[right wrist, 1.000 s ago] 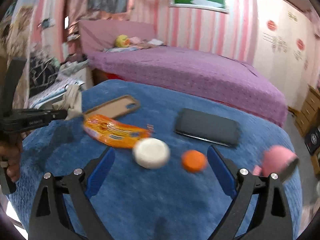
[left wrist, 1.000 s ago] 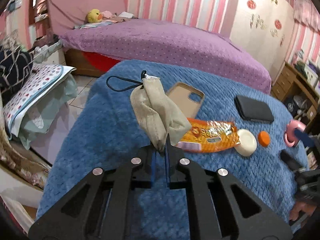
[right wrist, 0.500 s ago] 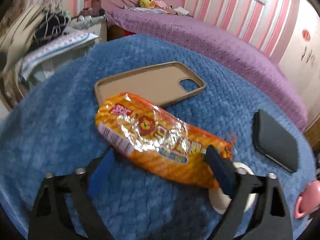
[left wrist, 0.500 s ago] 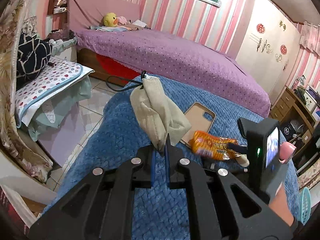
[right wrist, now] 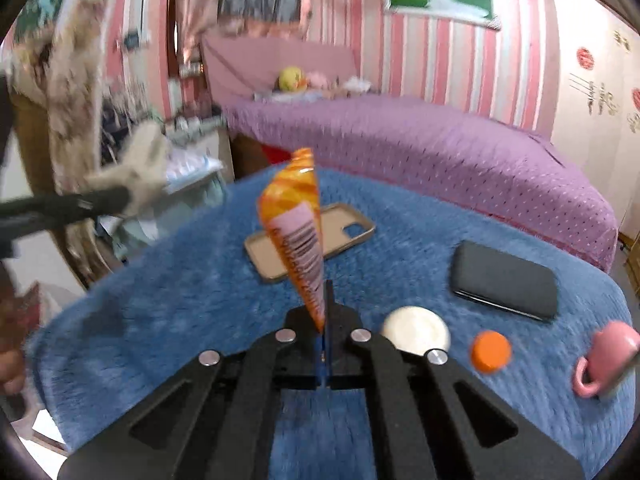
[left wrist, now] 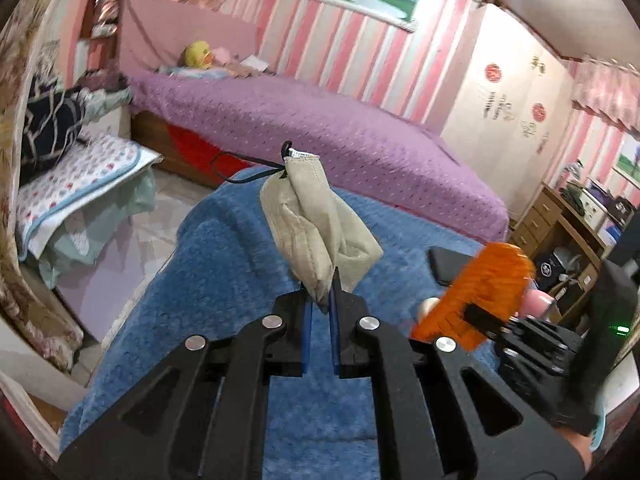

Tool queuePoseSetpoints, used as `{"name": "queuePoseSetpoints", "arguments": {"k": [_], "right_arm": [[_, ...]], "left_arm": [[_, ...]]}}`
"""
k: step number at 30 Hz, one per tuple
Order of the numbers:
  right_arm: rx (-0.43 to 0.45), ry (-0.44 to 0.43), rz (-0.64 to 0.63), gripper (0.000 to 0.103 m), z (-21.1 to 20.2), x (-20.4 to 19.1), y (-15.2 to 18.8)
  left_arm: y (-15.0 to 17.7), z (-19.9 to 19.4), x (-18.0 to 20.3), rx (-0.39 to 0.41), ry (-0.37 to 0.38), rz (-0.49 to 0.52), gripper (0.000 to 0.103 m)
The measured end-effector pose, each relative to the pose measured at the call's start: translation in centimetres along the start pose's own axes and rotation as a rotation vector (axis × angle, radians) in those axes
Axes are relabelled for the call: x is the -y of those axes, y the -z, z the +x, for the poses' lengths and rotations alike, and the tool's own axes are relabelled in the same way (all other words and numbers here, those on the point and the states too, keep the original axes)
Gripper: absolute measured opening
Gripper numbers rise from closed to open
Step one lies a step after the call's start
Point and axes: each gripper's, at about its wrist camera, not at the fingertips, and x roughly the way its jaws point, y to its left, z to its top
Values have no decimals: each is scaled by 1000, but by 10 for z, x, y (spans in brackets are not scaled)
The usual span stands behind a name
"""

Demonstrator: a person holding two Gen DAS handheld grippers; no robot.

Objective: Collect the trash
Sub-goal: 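Carry the mask and snack bag toward the wastebasket with both grippers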

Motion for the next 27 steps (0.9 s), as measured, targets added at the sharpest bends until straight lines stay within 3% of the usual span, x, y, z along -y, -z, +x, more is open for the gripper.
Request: {"name": "queuePoseSetpoints", "arguments": {"k": [5,14,20,27], "right_arm": [[58,30,80,0,-78,35,18],[161,187,183,0,-185,105,59],[169,296,173,0,-227,133,70],[168,339,221,0,-254,170,80]], "left_arm": [[11,-17,37,14,64,30,6],[52,-37,138,3,156,179,6],[72,-55,193,35,222,233,6],[90,-44,233,8,270,273,6]]}}
